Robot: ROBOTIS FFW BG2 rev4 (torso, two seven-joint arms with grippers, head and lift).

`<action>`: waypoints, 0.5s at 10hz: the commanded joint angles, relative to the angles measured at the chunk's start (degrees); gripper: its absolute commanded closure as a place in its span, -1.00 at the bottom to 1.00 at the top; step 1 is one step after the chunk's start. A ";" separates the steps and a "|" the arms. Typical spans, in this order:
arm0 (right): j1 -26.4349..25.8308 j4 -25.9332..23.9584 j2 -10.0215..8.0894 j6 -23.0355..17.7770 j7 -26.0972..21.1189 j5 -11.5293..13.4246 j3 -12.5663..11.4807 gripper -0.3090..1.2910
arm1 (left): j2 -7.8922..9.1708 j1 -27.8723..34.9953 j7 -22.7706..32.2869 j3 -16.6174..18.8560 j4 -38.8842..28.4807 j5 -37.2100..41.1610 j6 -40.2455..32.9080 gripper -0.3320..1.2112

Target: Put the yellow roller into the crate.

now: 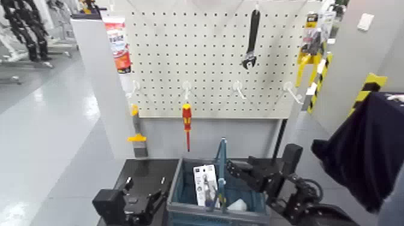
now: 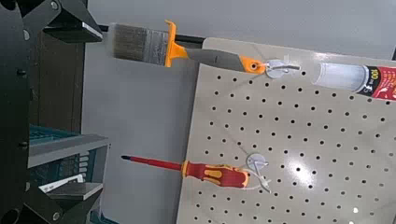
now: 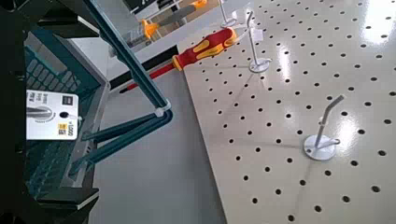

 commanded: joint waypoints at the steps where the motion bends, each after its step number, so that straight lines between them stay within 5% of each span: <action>1: 4.30 -9.22 -0.09 -0.38 -4.70 7.15 -1.97 -0.50 | -0.05 0.11 0.01 0.10 0.00 -0.02 0.00 -0.35; 5: 12.12 -19.68 -0.53 -3.99 -12.17 11.37 -3.03 -0.50 | -0.05 0.02 0.01 0.01 -0.09 -0.02 0.08 -0.34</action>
